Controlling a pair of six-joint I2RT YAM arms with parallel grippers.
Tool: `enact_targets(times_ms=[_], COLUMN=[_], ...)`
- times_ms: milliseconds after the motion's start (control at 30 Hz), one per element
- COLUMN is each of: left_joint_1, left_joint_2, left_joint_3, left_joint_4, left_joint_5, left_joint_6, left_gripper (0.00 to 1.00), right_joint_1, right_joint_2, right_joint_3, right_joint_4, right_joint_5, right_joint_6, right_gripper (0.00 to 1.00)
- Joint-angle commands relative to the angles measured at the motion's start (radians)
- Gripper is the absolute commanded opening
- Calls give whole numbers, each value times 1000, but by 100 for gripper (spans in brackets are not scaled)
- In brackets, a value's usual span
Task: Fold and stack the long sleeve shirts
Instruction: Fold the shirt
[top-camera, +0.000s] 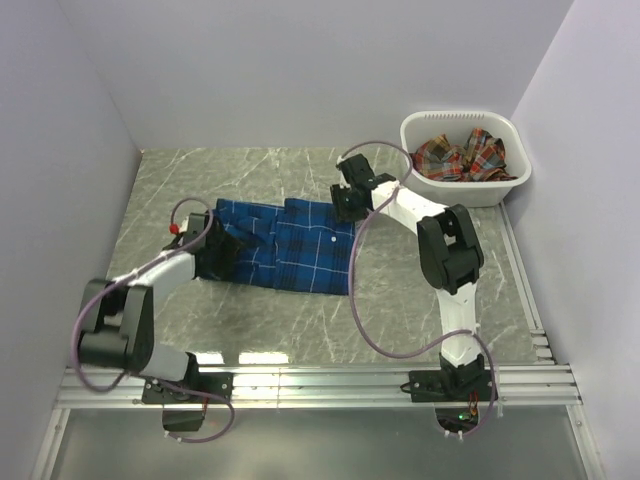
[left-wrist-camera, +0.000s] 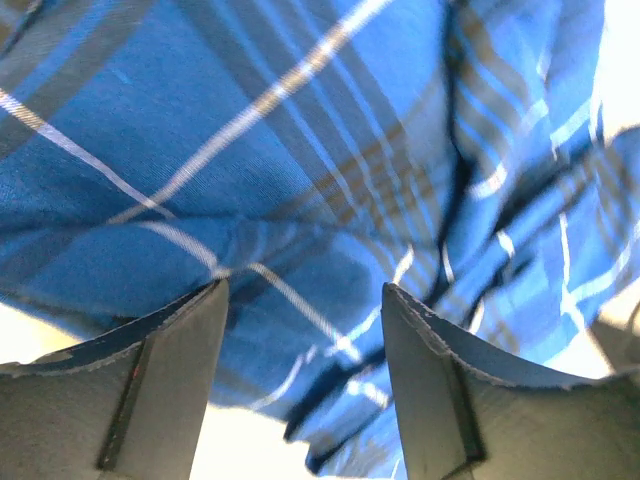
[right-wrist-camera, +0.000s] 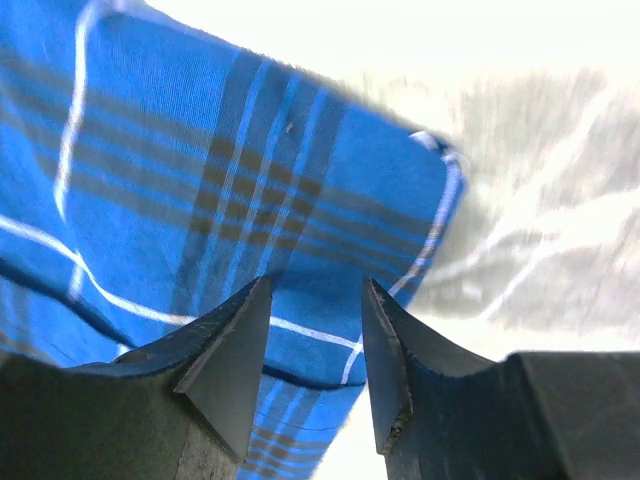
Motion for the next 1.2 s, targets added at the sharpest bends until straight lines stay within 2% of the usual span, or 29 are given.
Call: enact_targets(times_ms=[0,133,200,300,333,467,533,567,667,733,933,1167], left_joint_1=[-5,-33,-66,-178,-254,-437,-537,-572,-720,-808,-948,-985], left_joint_2=[-135,-260,-311,-324,-318,-270,-220,-195,-89,-2,236,411], left_joint_3=[-2,94,116,160,192,234,261,280,357,419,576,659], left_joint_4=[-47,-171,-176,-156,-171,-158,-142,-148,-167,-182,-220,-237], left_joint_5=[15,-72,-93,-55,-63,-104,-136,-182,-279,-320,-394,-431], left_joint_6=[38,164,248,397,421,517,568,588,666,712,781,784], left_gripper=[70,77,80,81,82,82,82,83,83,82,79,74], right_joint_1=[6,3,6,-4,-13,-85,-131,-145,-207,-240,-274,-290], right_joint_2=[-11,-129,-241,-407,-443,-662,-733,-801,-914,-976,-1094,-1156], right_joint_3=[94,-13,-122,-286,-323,-513,-570,-614,-682,-703,-765,-852], right_joint_4=[-42,18,64,140,154,222,236,237,219,197,98,95], right_joint_5=[10,-1,20,57,53,-8,-21,-31,-38,-38,22,50], right_joint_6=[-21,14,28,52,78,166,218,230,272,282,319,315], right_gripper=[49,49,50,57,59,69,76,84,99,100,100,99])
